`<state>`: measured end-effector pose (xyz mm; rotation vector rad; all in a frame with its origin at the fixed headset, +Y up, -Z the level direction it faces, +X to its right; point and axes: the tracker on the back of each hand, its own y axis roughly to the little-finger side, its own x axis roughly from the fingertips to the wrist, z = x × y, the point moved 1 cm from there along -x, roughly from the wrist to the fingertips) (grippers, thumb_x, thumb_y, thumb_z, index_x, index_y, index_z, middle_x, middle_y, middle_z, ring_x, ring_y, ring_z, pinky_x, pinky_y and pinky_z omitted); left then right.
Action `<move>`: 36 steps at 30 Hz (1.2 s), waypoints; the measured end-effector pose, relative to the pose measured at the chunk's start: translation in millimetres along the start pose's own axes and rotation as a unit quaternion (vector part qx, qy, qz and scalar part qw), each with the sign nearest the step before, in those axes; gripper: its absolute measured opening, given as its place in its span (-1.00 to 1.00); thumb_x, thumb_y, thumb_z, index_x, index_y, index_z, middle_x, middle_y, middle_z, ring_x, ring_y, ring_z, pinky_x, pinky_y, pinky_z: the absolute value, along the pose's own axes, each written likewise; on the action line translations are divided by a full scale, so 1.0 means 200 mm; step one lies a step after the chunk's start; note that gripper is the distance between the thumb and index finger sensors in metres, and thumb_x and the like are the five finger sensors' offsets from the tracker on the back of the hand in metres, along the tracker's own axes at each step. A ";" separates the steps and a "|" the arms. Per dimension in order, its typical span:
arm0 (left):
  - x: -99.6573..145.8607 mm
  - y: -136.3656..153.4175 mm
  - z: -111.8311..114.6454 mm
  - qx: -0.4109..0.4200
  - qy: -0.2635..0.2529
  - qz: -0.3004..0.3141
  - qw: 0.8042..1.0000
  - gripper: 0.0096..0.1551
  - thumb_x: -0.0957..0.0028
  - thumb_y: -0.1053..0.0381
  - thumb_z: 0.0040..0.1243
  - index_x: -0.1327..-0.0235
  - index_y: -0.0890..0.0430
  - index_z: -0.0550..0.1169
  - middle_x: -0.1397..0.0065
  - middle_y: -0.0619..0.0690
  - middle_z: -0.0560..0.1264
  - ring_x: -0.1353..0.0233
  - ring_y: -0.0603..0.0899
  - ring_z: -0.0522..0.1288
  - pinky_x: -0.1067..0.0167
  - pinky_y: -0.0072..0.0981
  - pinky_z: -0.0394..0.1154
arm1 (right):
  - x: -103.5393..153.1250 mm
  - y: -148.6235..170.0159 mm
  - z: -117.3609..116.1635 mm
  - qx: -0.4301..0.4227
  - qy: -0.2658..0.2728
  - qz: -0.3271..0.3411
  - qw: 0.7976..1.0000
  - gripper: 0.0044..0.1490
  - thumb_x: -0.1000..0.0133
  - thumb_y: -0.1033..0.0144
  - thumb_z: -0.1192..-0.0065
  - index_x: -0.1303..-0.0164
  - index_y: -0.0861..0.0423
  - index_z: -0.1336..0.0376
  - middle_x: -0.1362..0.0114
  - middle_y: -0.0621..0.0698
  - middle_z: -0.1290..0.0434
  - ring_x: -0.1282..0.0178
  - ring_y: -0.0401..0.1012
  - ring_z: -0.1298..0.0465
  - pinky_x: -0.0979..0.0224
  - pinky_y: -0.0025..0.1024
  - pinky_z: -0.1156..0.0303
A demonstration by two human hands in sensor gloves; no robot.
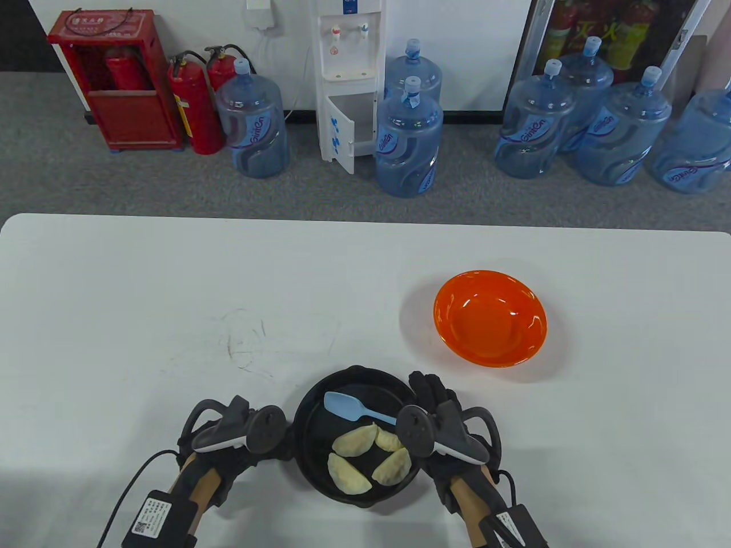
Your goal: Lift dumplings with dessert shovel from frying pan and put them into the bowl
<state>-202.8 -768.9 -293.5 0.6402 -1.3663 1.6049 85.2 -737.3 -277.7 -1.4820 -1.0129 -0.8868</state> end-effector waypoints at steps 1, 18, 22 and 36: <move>0.00 0.00 0.00 -0.001 0.000 0.000 1.000 -0.31 0.24 -0.42 -0.06 0.04 -0.04 0.57 0.18 -0.14 0.61 0.24 -0.01 0.65 -0.30 0.05 0.55 | 0.01 0.00 0.02 0.006 0.018 -0.002 1.000 -0.38 -0.35 0.24 0.02 -0.53 0.31 -0.17 -0.84 0.41 0.17 -0.76 0.33 0.04 -0.71 0.30 -0.04; 0.00 0.00 0.00 -0.008 0.003 -0.003 1.000 -0.30 0.24 -0.43 -0.07 0.03 -0.04 0.57 0.17 -0.14 0.61 0.23 -0.01 0.65 -0.32 0.05 0.54 | 0.21 0.10 0.28 -0.042 0.128 0.007 0.991 -0.39 -0.36 0.19 0.09 -0.58 0.17 -0.18 -0.36 0.19 -0.42 0.10 -0.27 -0.57 0.06 -0.33 -0.63; 0.00 0.00 0.00 -0.008 0.006 -0.004 1.000 -0.30 0.24 -0.43 -0.07 0.03 -0.04 0.57 0.16 -0.14 0.61 0.23 -0.01 0.65 -0.32 0.05 0.54 | 0.24 0.13 0.30 -0.055 0.124 0.012 0.991 -0.42 -0.36 0.08 -0.03 -0.51 0.09 -0.28 -0.30 0.14 -0.48 0.18 -0.27 -0.57 0.12 -0.34 -0.60; 0.00 0.00 0.00 -0.002 0.011 -0.006 1.000 -0.30 0.25 -0.44 -0.07 0.03 -0.04 0.57 0.17 -0.14 0.61 0.23 -0.01 0.65 -0.32 0.06 0.54 | 0.27 0.00 0.31 0.037 0.049 0.058 0.996 -0.49 -0.29 0.04 -0.17 -0.36 0.02 -0.40 -0.24 0.10 -0.55 0.22 -0.23 -0.58 0.14 -0.30 -0.57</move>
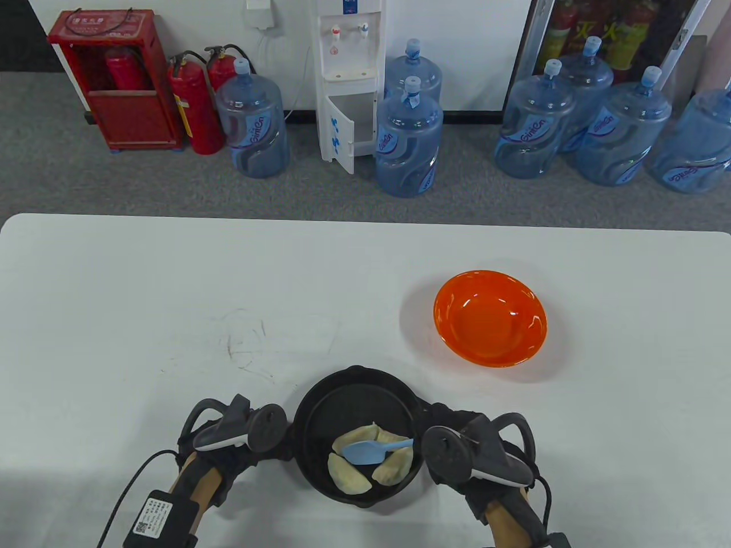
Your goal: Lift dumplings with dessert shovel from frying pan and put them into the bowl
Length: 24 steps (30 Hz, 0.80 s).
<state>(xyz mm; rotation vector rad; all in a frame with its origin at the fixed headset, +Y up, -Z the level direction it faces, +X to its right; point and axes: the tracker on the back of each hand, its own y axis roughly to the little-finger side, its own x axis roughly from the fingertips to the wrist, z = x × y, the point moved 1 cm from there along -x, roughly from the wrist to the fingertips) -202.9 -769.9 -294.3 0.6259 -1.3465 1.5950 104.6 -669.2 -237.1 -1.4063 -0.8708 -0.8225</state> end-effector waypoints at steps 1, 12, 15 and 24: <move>0.00 0.00 0.00 0.000 0.000 0.000 1.000 -0.30 0.25 -0.44 -0.07 0.03 -0.04 0.57 0.17 -0.13 0.61 0.23 -0.01 0.65 -0.32 0.05 0.54 | 0.00 0.00 0.00 -0.001 -0.007 0.001 1.000 -0.48 -0.29 0.04 -0.18 -0.37 0.02 -0.40 -0.25 0.09 -0.54 0.21 -0.22 -0.58 0.13 -0.30 -0.57; 0.00 0.00 0.00 0.000 0.003 0.000 1.000 -0.30 0.25 -0.44 -0.07 0.04 -0.04 0.57 0.17 -0.14 0.61 0.23 0.00 0.65 -0.33 0.06 0.54 | -0.04 -0.01 -0.07 -0.031 -0.011 0.020 0.999 -0.50 -0.29 0.04 -0.23 -0.42 -0.15 -0.44 -0.25 0.03 -0.54 0.19 -0.22 -0.58 0.12 -0.30 -0.58; 0.00 0.00 0.00 -0.001 0.005 0.000 1.000 -0.30 0.25 -0.43 -0.08 0.04 -0.04 0.57 0.18 -0.13 0.62 0.24 0.00 0.65 -0.32 0.06 0.54 | -0.04 -0.02 -0.08 -0.026 0.003 0.023 0.999 -0.50 -0.27 -0.02 -0.28 -0.39 -0.13 -0.45 -0.24 0.01 -0.55 0.19 -0.24 -0.58 0.11 -0.32 -0.58; -0.01 0.00 0.00 0.001 0.010 -0.001 1.000 -0.30 0.25 -0.43 -0.09 0.05 -0.03 0.58 0.18 -0.12 0.62 0.24 0.01 0.65 -0.32 0.07 0.54 | -0.04 -0.07 -0.07 -0.007 0.043 0.049 0.998 -0.52 -0.19 -0.02 -0.38 -0.29 -0.13 -0.50 -0.21 -0.05 -0.58 0.22 -0.25 -0.59 0.14 -0.31 -0.59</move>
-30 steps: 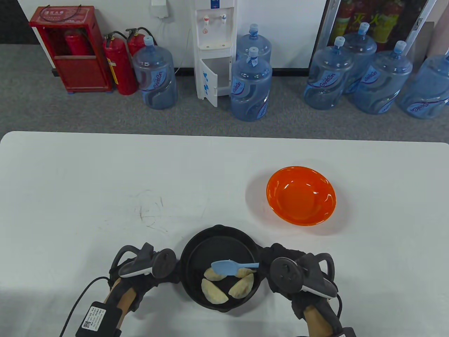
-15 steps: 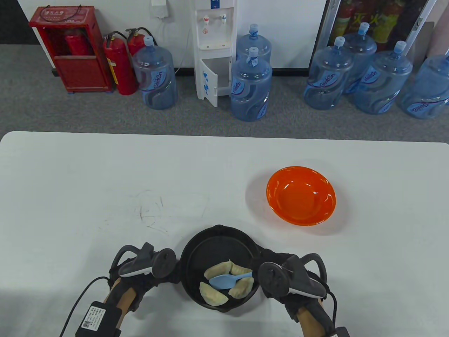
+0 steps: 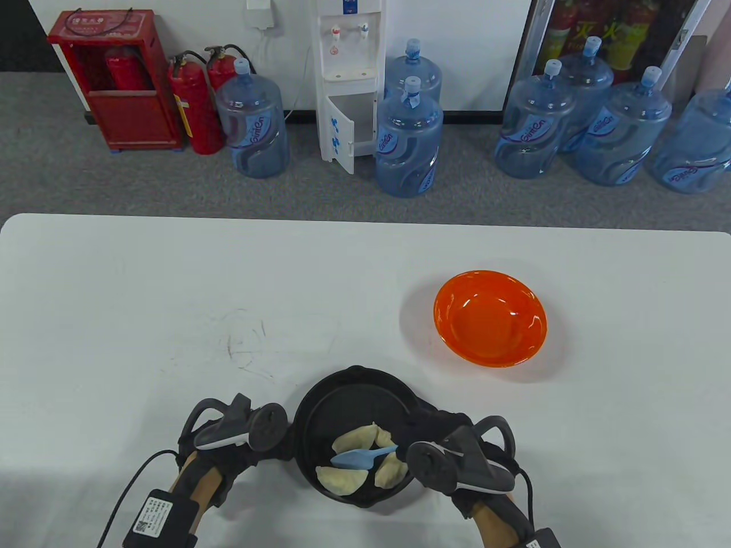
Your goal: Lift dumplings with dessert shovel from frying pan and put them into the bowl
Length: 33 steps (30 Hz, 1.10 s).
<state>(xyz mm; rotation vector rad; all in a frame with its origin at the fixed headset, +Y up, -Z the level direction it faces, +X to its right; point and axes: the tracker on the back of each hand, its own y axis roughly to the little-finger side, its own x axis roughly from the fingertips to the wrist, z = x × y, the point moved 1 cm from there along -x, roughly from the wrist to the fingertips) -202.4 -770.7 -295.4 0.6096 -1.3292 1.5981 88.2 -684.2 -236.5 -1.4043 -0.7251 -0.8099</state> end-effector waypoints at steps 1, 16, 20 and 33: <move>0.00 0.00 0.00 0.000 0.001 0.000 1.000 -0.30 0.25 -0.43 -0.09 0.05 -0.04 0.58 0.19 -0.12 0.62 0.24 0.01 0.65 -0.32 0.07 0.54 | 0.00 0.00 -0.01 -0.010 -0.012 0.002 1.000 -0.51 -0.20 -0.02 -0.37 -0.29 -0.12 -0.51 -0.21 -0.05 -0.58 0.22 -0.25 -0.58 0.14 -0.31 -0.59; 0.00 0.00 0.00 -0.002 0.006 -0.005 1.000 -0.28 0.26 -0.43 -0.09 0.03 -0.04 0.57 0.16 -0.13 0.61 0.23 0.01 0.65 -0.32 0.07 0.53 | -0.06 0.16 -0.20 -0.195 -0.119 -0.032 0.973 -0.50 -0.28 0.00 -0.26 -0.34 -0.06 -0.49 -0.14 0.01 -0.59 0.28 -0.29 -0.55 0.19 -0.36 -0.56; 0.00 0.00 0.00 -0.001 0.007 -0.005 1.000 -0.28 0.26 -0.44 -0.09 0.02 -0.04 0.57 0.16 -0.12 0.61 0.22 0.01 0.65 -0.33 0.07 0.53 | -0.07 0.20 -0.24 -0.228 -0.137 -0.040 0.963 -0.50 -0.28 0.00 -0.26 -0.35 -0.06 -0.48 -0.14 0.01 -0.59 0.28 -0.29 -0.55 0.18 -0.36 -0.56; 0.00 0.00 0.00 -0.006 0.015 -0.009 1.000 -0.26 0.25 -0.45 -0.10 -0.01 -0.04 0.56 0.13 -0.12 0.61 0.20 0.01 0.65 -0.35 0.08 0.52 | -0.05 0.37 -0.27 -0.367 -0.122 -0.056 0.920 -0.50 -0.29 0.00 -0.26 -0.36 -0.05 -0.48 -0.15 0.01 -0.59 0.27 -0.29 -0.55 0.17 -0.36 -0.56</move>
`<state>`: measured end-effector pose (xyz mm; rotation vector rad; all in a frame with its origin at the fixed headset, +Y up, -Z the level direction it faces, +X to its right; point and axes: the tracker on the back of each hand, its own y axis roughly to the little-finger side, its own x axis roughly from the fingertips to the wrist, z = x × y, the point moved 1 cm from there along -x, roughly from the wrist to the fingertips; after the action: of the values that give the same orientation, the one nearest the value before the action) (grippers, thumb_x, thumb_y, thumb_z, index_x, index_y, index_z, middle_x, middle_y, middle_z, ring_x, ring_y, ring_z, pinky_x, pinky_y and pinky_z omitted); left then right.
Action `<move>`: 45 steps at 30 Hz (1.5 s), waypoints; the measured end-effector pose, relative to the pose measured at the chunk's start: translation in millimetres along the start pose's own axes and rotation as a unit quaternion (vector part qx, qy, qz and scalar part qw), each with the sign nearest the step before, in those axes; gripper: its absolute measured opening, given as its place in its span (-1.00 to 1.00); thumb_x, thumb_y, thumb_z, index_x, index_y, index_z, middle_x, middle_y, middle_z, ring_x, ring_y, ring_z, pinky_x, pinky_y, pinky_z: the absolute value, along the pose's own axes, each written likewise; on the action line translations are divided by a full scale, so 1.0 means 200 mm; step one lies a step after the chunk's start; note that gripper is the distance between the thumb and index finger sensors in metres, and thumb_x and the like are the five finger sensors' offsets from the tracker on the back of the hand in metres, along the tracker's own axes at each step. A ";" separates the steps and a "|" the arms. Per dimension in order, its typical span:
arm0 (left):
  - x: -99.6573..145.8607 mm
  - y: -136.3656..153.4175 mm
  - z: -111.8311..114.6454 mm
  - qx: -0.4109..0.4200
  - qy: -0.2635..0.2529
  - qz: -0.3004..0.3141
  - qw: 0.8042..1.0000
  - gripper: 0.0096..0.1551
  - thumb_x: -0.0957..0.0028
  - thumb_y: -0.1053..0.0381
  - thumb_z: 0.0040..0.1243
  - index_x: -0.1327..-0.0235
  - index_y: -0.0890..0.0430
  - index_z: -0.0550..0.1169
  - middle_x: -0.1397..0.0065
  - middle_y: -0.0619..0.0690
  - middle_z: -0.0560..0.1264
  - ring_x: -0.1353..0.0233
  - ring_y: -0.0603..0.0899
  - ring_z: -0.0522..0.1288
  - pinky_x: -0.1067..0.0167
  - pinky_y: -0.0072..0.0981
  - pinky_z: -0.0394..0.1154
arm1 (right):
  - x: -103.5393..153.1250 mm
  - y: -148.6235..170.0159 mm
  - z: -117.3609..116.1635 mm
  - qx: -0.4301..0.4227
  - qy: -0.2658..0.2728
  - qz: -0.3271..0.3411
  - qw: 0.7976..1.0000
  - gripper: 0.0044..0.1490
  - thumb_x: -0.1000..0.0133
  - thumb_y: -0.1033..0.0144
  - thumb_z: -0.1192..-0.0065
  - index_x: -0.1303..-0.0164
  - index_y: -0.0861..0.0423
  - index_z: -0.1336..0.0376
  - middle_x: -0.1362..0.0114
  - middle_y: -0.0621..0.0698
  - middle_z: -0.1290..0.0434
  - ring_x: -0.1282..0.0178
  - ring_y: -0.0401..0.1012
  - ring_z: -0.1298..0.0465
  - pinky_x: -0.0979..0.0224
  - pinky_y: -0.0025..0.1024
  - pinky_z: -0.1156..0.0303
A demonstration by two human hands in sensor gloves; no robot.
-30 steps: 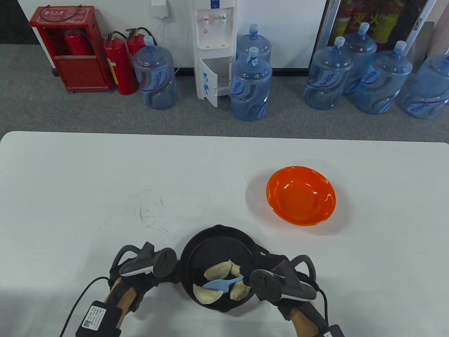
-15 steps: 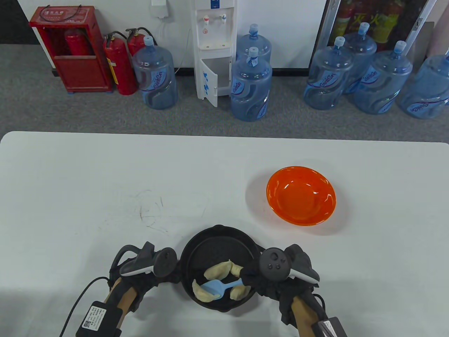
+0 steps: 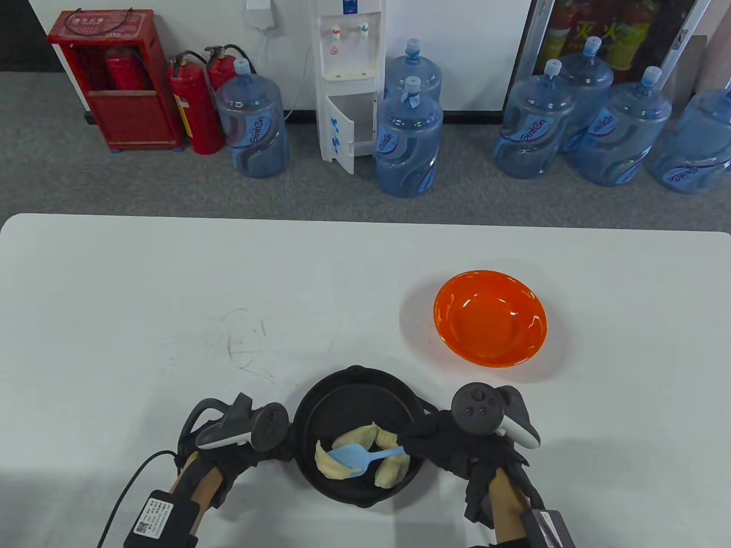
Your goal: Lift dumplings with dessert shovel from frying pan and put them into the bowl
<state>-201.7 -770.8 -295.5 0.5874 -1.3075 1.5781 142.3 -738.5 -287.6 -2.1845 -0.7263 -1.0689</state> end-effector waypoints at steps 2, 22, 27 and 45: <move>0.00 0.00 0.00 -0.001 0.000 0.000 1.000 -0.26 0.25 -0.45 -0.10 -0.01 -0.04 0.56 0.13 -0.12 0.61 0.20 0.01 0.65 -0.35 0.08 0.52 | 0.01 0.02 0.02 -0.025 0.016 0.001 1.000 -0.50 -0.30 0.00 -0.26 -0.36 -0.05 -0.48 -0.15 0.01 -0.59 0.27 -0.30 -0.55 0.18 -0.36 -0.56; 0.00 0.00 0.00 -0.004 0.001 -0.002 1.000 -0.25 0.25 -0.45 -0.11 -0.01 -0.03 0.56 0.13 -0.12 0.61 0.19 0.01 0.65 -0.35 0.08 0.51 | 0.34 0.26 0.36 -0.110 0.344 -0.132 0.923 -0.48 -0.34 0.03 -0.20 -0.40 0.01 -0.45 -0.15 0.05 -0.58 0.29 -0.30 -0.54 0.22 -0.38 -0.55; 0.00 0.00 0.00 -0.003 0.000 -0.002 1.000 -0.25 0.26 -0.45 -0.11 -0.01 -0.03 0.56 0.13 -0.12 0.61 0.20 0.01 0.65 -0.35 0.08 0.51 | 0.41 0.35 0.40 -0.067 0.414 -0.212 0.882 -0.48 -0.35 0.04 -0.19 -0.41 0.02 -0.44 -0.16 0.06 -0.56 0.28 -0.29 -0.54 0.20 -0.37 -0.55; 0.00 0.00 0.01 -0.002 -0.001 -0.005 1.000 -0.25 0.26 -0.45 -0.10 -0.01 -0.04 0.56 0.14 -0.12 0.61 0.21 0.01 0.65 -0.35 0.08 0.51 | 0.33 0.34 0.37 0.139 0.388 -0.294 0.862 -0.49 -0.34 0.05 -0.21 -0.41 0.00 -0.44 -0.19 0.06 -0.55 0.25 -0.27 -0.54 0.17 -0.34 -0.54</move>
<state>-201.8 -771.7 -294.7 0.5918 -1.3073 1.5674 260.6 -718.2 -288.1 -1.1124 -1.0786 -1.8448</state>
